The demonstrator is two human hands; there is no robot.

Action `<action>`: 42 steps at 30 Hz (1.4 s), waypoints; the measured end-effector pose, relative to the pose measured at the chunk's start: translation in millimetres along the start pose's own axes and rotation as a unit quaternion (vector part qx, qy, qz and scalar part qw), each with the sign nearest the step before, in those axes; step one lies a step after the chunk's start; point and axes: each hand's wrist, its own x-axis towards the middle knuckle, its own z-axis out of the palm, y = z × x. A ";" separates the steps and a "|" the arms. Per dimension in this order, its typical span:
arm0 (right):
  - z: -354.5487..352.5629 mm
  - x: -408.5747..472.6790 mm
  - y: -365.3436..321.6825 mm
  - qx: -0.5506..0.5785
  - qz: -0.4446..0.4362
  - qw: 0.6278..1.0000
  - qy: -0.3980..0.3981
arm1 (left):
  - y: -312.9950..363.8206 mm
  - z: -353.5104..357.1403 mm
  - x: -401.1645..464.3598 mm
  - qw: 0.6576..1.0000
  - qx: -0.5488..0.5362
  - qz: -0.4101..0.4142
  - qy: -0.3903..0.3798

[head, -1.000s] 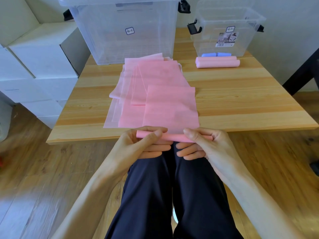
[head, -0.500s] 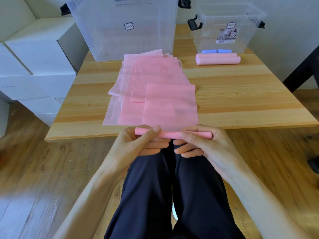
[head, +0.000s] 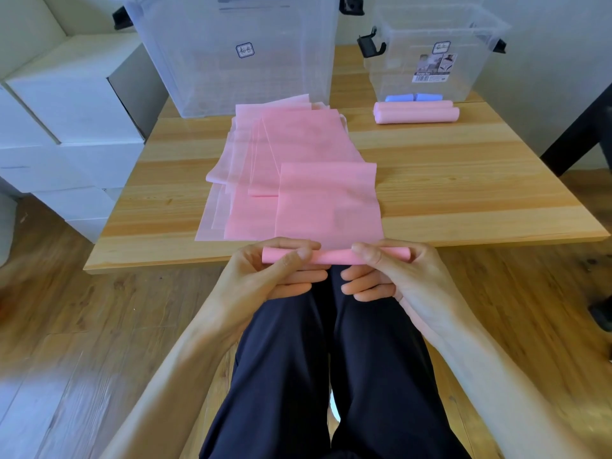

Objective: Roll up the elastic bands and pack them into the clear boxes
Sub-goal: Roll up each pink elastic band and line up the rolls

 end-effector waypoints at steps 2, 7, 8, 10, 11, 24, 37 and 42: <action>-1.0 0.4 0.3 0.002 0.007 1.000 -0.008 | -0.2 0.3 0.7 1.000 0.003 0.002 0.011; -3.1 0.4 0.8 0.005 0.002 1.000 -0.013 | -2.2 0.6 2.3 1.000 -0.010 0.007 0.015; -2.9 0.8 1.0 0.007 0.004 1.000 -0.007 | -2.8 1.1 2.7 1.000 -0.018 0.008 0.016; -3.2 1.5 1.2 0.010 0.009 1.000 -0.006 | -3.8 2.2 3.9 0.999 -0.018 0.014 0.027; -3.8 1.6 1.0 0.008 0.011 1.000 -0.013 | -4.1 2.6 4.2 0.999 -0.014 0.015 0.034; -6.8 1.8 1.4 -0.020 0.008 0.999 -0.033 | -1.6 3.9 3.3 0.999 0.022 0.019 0.012; -7.0 -2.0 -1.5 -0.064 0.000 0.997 -0.050 | -4.4 1.3 6.2 0.999 0.031 0.015 -0.040; -7.1 -1.7 -3.5 -0.063 -0.010 0.998 -0.027 | -0.1 -2.0 5.9 0.995 -0.028 -0.047 -0.079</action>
